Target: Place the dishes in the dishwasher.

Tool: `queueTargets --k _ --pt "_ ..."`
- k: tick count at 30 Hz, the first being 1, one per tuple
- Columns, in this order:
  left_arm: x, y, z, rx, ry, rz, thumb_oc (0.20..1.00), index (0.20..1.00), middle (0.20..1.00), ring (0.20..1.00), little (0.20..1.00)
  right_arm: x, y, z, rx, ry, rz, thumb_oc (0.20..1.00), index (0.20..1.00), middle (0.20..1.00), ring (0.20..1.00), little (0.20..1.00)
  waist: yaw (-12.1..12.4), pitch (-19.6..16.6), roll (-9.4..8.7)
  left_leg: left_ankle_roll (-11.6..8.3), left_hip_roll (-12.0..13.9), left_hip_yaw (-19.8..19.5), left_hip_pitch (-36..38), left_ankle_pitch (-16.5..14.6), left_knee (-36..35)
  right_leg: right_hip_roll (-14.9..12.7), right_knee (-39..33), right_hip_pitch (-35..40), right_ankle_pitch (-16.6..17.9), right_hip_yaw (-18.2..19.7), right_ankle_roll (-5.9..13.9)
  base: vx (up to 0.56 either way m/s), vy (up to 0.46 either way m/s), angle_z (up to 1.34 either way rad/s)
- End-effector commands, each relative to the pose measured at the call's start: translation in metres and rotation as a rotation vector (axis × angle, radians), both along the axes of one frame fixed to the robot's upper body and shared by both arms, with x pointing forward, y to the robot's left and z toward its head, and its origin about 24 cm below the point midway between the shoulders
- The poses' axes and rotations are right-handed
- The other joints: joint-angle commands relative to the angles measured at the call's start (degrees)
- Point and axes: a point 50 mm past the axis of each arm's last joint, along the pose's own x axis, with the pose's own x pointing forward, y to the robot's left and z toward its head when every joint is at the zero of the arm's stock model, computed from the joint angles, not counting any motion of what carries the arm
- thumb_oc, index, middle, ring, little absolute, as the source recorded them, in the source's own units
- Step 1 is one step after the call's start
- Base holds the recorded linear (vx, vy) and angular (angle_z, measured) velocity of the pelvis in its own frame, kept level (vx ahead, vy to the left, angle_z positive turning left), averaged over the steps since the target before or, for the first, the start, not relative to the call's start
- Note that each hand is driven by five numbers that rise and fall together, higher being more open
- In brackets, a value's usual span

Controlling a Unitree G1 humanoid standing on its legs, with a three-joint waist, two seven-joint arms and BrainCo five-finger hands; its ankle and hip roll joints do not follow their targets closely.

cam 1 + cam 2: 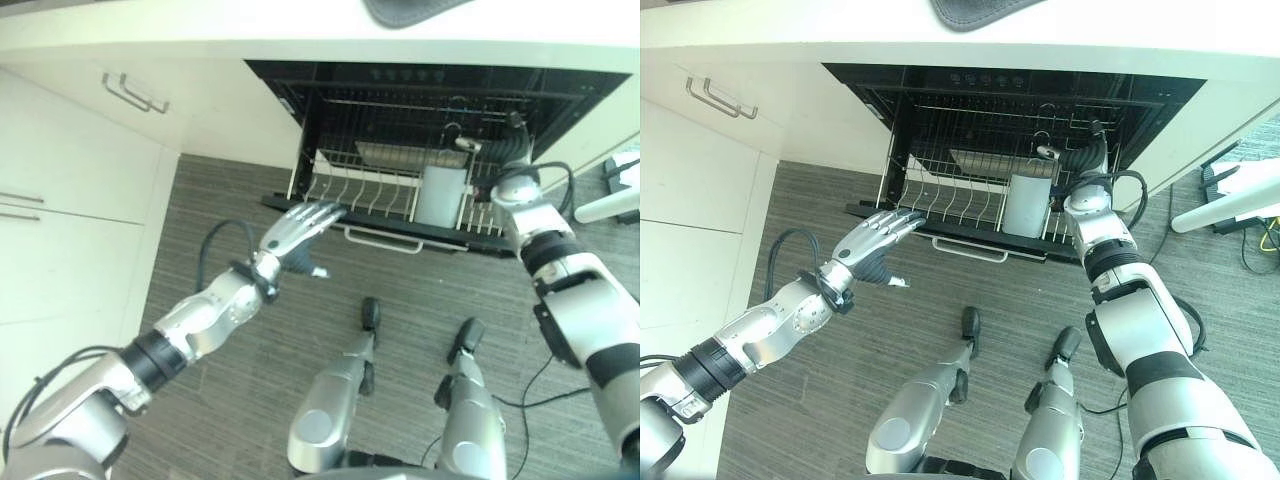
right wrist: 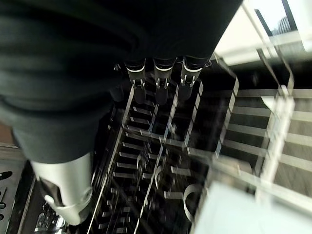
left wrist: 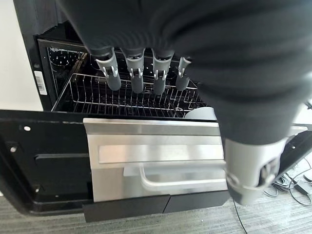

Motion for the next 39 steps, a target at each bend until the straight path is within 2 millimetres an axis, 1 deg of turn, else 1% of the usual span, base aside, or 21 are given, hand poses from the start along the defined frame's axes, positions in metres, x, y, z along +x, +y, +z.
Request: queueTargets --k 1,5,7,9,10,12,13,15,16,17,19,20,23,24,25,29,31,33,34,37,39 --pt "-0.004 -0.005 0.009 -0.032 -0.078 -0.021 1.0 1.0 1.0 1.0 1.0 -0.002 0.001 0.059 -0.126 -0.219 -0.02 1.0 1.0 1.0 1.0 1.0 0.62 0.66 1.16 0.11 -1.19 3.48 -1.66 -4.23 5.32 -1.23 5.36 -4.51 -0.25 4.18 1.46 -0.02 0.008 -0.11" --pt "-0.005 -0.003 0.004 -0.041 -0.07 -0.017 1.0 1.0 1.0 1.0 1.0 -0.004 0.009 0.063 -0.08 -0.307 0.022 1.0 1.0 1.0 1.0 1.0 0.65 0.66 1.36 0.14 -1.2 3.35 -1.02 -4.68 5.4 -1.29 5.6 -3.85 -0.78 4.33 1.59 0.0 0.0 -0.07" --pt "-0.007 -0.003 0.0 -0.052 -0.066 -0.008 1.0 1.0 1.0 1.0 1.0 -0.005 0.016 0.061 0.048 -0.347 0.072 1.0 1.0 1.0 1.0 1.0 0.56 0.66 1.28 0.19 -1.18 3.27 -0.49 -4.85 5.53 -1.26 5.87 -3.33 -1.12 4.46 1.46 0.0 0.0 0.0" --pt "-0.009 0.0 -0.004 -0.082 -0.074 0.028 1.0 1.0 1.0 1.0 1.0 -0.007 0.026 0.049 0.223 -0.384 0.152 1.0 1.0 1.0 1.0 1.0 0.08 0.66 0.87 0.28 -1.08 3.39 0.86 -4.72 4.94 -1.07 5.76 -2.03 -1.34 4.64 1.31 0.0 0.0 0.0" --pt "-0.009 0.001 -0.004 -0.099 -0.081 0.043 1.0 1.0 1.0 1.0 1.0 -0.009 0.03 0.045 0.262 -0.392 0.183 1.0 1.0 1.0 1.0 1.0 -0.07 0.66 0.69 0.28 -1.01 3.51 1.38 -4.67 4.62 -0.99 5.65 -1.58 -1.39 4.7 1.28 0.0 0.0 0.0" --pt "-0.01 0.005 -0.008 -0.139 -0.083 0.086 1.0 1.0 1.0 1.0 1.0 -0.014 0.042 0.027 0.347 -0.382 0.25 1.0 1.0 1.0 1.0 1.0 -0.71 0.66 0.17 0.28 -0.8 3.7 3.68 -4.65 3.56 -0.8 5.51 0.36 -1.88 4.83 1.2 0.02 -0.022 0.0" --pt "-0.011 0.009 -0.01 -0.179 -0.091 0.124 1.0 1.0 1.0 1.0 1.0 -0.02 0.05 0.009 0.436 -0.359 0.294 1.0 1.0 1.0 1.0 1.0 -1.32 0.66 -0.31 0.33 -0.53 3.79 5.33 -4.67 2.94 -0.68 5.64 1.69 -2.24 4.79 1.1 0.03 -0.053 0.02" --pt "-0.016 0.017 -0.016 -0.236 -0.099 0.182 1.0 1.0 1.0 1.0 1.0 -0.037 0.062 -0.022 0.545 -0.317 0.341 1.0 1.0 1.0 1.0 1.0 -2.59 0.6 -1.35 0.3 -0.06 4.1 8.26 -4.75 2.01 -0.46 5.63 4.19 -2.8 4.68 0.89 0.04 -0.112 0.01" --pt "-0.022 0.028 -0.026 -0.297 -0.113 0.25 1.0 1.0 1.0 1.0 1.0 -0.064 0.076 -0.062 0.616 -0.257 0.394 1.0 1.0 1.0 1.0 1.0 -3.85 -1.69 -3.16 0.17 0.92 4.82 10.46 -4.78 1.19 0.06 5.61 6.07 -3.43 4.33 0.43 0.05 -0.177 -0.06" --pt "-0.026 0.032 -0.028 -0.31 -0.137 0.256 1.0 1.0 1.0 1.0 1.0 -0.074 0.077 -0.076 0.631 -0.227 0.407 1.0 1.0 1.0 1.0 1.0 -4.27 -2.54 -3.79 0.08 1.27 5.09 11.28 -4.82 1.02 0.21 5.81 6.84 -3.84 4.15 0.27 0.07 -0.238 -0.1" --pt "-0.04 0.038 -0.038 -0.366 -0.179 0.253 1.0 1.0 1.0 1.0 1.0 -0.109 0.069 -0.127 0.703 -0.135 0.389 1.0 1.0 1.0 1.0 1.0 -5.34 -7.01 -5.85 -0.09 2.53 6.04 14.66 -5.22 0.93 1.07 6.32 10.57 -5.65 3.38 -0.51 0.09 -0.257 -0.08" --pt "-0.045 0.038 -0.043 -0.382 -0.178 0.244 1.0 1.0 1.0 1.0 1.0 -0.116 0.064 -0.138 0.714 -0.115 0.377 1.0 1.0 1.0 1.0 1.0 -5.42 -9.06 -6.47 -0.11 2.87 6.38 15.98 -5.44 0.99 1.31 6.19 12.25 -6.01 2.94 -0.7 0.11 -0.23 -0.08" --pt "-0.049 0.037 -0.052 -0.415 -0.149 0.234 1.0 1.0 1.0 1.0 1.0 -0.123 0.062 -0.148 0.707 -0.087 0.396 1.0 1.0 1.0 1.0 1.0 -5.54 -12.52 -7.42 -0.15 3.29 6.81 18.54 -5.91 0.75 1.93 5.32 15.51 -6.37 2.33 -1.03 0.07 -0.156 -0.1" --pt "-0.051 0.034 -0.062 -0.455 -0.096 0.232 1.0 1.0 1.0 1.0 1.0 -0.124 0.068 -0.149 0.692 -0.067 0.436 1.0 1.0 1.0 1.0 1.0 -5.54 -15.51 -8.42 -0.36 3.54 6.74 21.16 -6.23 -0.18 3.0 3.19 18.86 -6.32 2.22 -1.26 0.03 -0.215 -0.08" --pt "-0.05 0.033 -0.066 -0.48 -0.07 0.236 1.0 1.0 1.0 1.0 1.0 -0.123 0.071 -0.148 0.686 -0.058 0.46 1.0 1.0 1.0 1.0 1.0 -5.62 -16.67 -8.94 -0.45 3.58 6.54 22.14 -6.33 -0.69 3.59 2.18 20.06 -6.25 2.42 -1.36 0.01 -0.194 -0.03" --pt "-0.05 0.031 -0.079 -0.543 0.008 0.283 1.0 1.0 1.0 1.0 1.0 -0.122 0.079 -0.141 0.669 -0.059 0.537 1.0 1.0 1.0 1.0 1.0 -5.92 -19.38 -10.13 -0.71 4.11 6.34 24.11 -5.94 -2.54 5.14 -0.12 22.44 -5.97 3.07 -1.73 -0.05 -0.09 -0.02" --pt "-0.048 0.031 -0.088 -0.673 0.119 0.347 1.0 1.0 1.0 1.0 1.0 -0.123 0.086 -0.135 0.64 -0.069 0.599 1.0 1.0 1.0 1.0 1.0 -6.1 -20.44 -10.67 -0.87 4.35 6.16 24.35 -5.97 -2.85 5.61 -0.61 23.03 -6.15 3.41 -1.78 -0.07 -0.062 -0.06" --pt "-0.049 0.029 -0.109 -0.877 0.331 0.427 1.0 1.0 1.0 1.0 1.0 -0.126 0.089 -0.132 0.641 -0.058 0.66 1.0 1.0 1.0 1.0 1.0 -6.44 -21.15 -11.21 -0.87 4.45 6.07 24.66 -6.13 -2.95 5.92 -0.75 23.31 -6.19 3.87 -1.75 -0.04 -0.043 -0.08" --pt "-0.052 0.028 -0.118 -0.943 0.392 0.456 1.0 1.0 1.0 1.0 1.0 -0.128 0.088 -0.132 0.655 -0.049 0.684 1.0 1.0 1.0 1.0 1.0 -6.64 -21.41 -11.39 -0.82 4.46 6.27 24.73 -6.21 -2.94 5.95 -0.93 23.29 -6.08 4.04 -1.73 -0.03 -0.037 -0.13" --pt "-0.068 0.029 -0.144 -1.214 0.586 0.535 1.0 1.0 1.0 1.0 1.0 -0.14 0.083 -0.137 0.7 0.005 0.801 1.0 1.0 1.0 1.0 1.0 -7.54 -21.67 -12.13 -0.58 4.54 7.55 25.1 -6.56 -2.85 6.12 -2.39 23.1 -5.06 4.72 -1.62 -0.06 -0.058 -0.2" --pt "-0.079 0.032 -0.159 -1.353 0.663 0.6 1.0 1.0 1.0 1.0 1.0 -0.147 0.078 -0.14 0.732 0.013 0.833 1.0 1.0 1.0 1.0 1.0 -7.81 -21.68 -12.46 -0.54 4.52 7.94 25.16 -6.69 -3.02 6.24 -3.39 23.03 -4.36 4.99 -1.51 -0.07 -0.059 -0.18"
